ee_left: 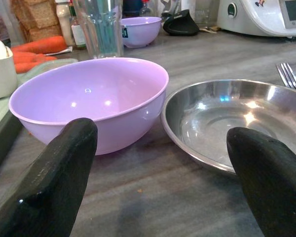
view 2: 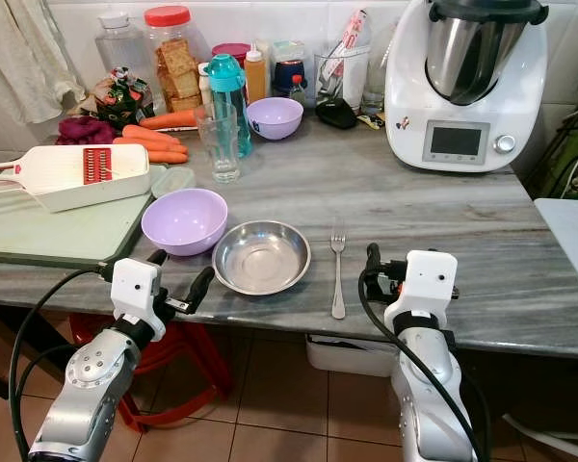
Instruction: Setting the table
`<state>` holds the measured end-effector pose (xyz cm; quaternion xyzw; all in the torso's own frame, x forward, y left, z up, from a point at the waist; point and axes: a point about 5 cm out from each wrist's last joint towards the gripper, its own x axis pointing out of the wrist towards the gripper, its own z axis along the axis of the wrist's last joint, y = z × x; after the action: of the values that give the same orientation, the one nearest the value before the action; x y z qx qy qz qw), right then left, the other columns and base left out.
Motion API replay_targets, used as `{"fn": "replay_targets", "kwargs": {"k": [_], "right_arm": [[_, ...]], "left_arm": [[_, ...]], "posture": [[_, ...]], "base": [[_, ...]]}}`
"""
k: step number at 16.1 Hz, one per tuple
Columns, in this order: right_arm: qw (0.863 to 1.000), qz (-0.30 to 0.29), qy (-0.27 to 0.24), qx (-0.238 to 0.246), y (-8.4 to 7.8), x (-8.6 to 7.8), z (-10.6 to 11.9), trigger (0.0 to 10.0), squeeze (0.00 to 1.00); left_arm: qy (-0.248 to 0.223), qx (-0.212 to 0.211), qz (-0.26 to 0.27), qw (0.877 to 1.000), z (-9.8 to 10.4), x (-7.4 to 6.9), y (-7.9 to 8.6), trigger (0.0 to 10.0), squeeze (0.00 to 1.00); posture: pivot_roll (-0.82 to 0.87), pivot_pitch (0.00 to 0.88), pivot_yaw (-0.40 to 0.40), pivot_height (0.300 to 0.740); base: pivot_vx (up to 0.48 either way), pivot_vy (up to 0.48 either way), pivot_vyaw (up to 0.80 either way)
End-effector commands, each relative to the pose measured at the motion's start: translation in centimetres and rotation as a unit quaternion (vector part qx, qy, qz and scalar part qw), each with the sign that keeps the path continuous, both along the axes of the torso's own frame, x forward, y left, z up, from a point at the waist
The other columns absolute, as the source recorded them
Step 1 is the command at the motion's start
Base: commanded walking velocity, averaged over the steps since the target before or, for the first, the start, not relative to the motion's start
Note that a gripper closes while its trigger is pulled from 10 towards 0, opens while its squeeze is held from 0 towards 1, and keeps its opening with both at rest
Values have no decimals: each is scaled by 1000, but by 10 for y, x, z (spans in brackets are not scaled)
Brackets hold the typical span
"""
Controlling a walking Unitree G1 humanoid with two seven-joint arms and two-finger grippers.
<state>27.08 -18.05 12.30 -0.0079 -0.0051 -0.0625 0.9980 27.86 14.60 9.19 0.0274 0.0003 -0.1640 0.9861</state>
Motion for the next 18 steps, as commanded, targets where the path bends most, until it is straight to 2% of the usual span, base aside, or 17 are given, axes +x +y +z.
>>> {"fn": "replay_targets", "kwargs": {"k": [1, 5, 18], "right_arm": [[1000, 4, -9, 2, 2, -2, 5, 10000, 0], [1000, 4, -7, 4, 2, -2, 4, 10000, 0], [1000, 0, -3, 6, 2, -2, 3, 10000, 0]], "left_arm": [[7, 8, 5, 1000, -2, 1, 1, 10000, 0], [8, 10, 6, 1000, -3, 1, 1, 10000, 0], [11, 13, 8, 1000, -4, 1, 1, 10000, 0]], "posture": [[-41, 0, 36, 740], [-41, 0, 36, 740], [-42, 0, 39, 740]], "base": [[0, 0, 0], [0, 0, 0], [-282, 0, 0]]}}
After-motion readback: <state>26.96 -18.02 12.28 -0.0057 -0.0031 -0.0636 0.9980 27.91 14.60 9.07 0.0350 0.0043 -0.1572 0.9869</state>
